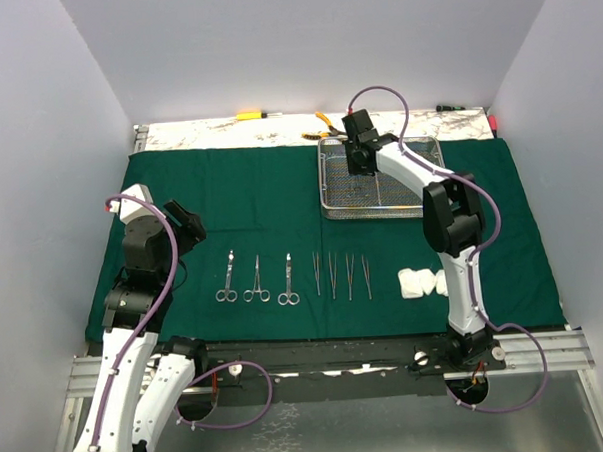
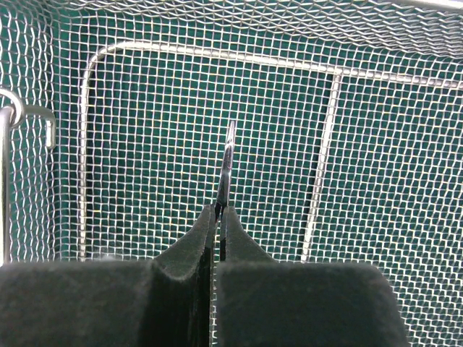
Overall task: Open and lay out the surgical kit
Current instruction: Pick up the medical item from the container, then place the medical item in the surgical kit.
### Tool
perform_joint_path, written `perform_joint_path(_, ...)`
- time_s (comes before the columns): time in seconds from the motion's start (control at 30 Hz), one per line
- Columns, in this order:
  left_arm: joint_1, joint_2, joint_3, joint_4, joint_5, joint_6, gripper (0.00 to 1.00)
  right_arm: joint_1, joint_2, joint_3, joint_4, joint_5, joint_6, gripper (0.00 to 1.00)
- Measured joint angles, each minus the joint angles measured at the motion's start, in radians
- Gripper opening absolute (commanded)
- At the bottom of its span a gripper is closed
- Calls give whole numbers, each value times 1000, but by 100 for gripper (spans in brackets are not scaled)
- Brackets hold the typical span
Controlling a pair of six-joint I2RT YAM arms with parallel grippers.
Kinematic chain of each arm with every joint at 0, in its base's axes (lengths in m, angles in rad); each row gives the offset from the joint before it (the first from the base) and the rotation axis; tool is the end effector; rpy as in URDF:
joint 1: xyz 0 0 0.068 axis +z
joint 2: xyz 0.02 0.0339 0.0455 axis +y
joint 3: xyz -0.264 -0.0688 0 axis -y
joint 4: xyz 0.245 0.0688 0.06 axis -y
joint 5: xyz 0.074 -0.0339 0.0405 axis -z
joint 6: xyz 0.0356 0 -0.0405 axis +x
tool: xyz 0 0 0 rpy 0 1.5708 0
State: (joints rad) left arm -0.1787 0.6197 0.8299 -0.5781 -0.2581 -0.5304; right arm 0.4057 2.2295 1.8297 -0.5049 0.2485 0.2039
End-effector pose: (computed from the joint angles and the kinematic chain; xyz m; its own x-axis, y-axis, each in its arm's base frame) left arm 0.1328 -0.0148 0.3376 -0.2737 -0.4476 -0.8513 -0.2330 0.8896 -0.3928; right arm 0.4607 0.1884 0.1969 -0.7566 -0.1114 -0.6443 -0.0916 0.9937 -0.0642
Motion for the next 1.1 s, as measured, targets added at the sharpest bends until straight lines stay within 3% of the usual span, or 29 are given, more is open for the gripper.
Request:
perform_joint_path(0.37,0,12,0,0,1,0,66,0,-66,-89,29,-11,-7,1)
perform_joint_path(0.77,0,11,1,0,13,-6,66,0,-329,-182,182,-30,114,1)
perform_joint_path(1.1,0,-7,85,-55,18,-69,66,77,-434,-279,220,-70,269,1)
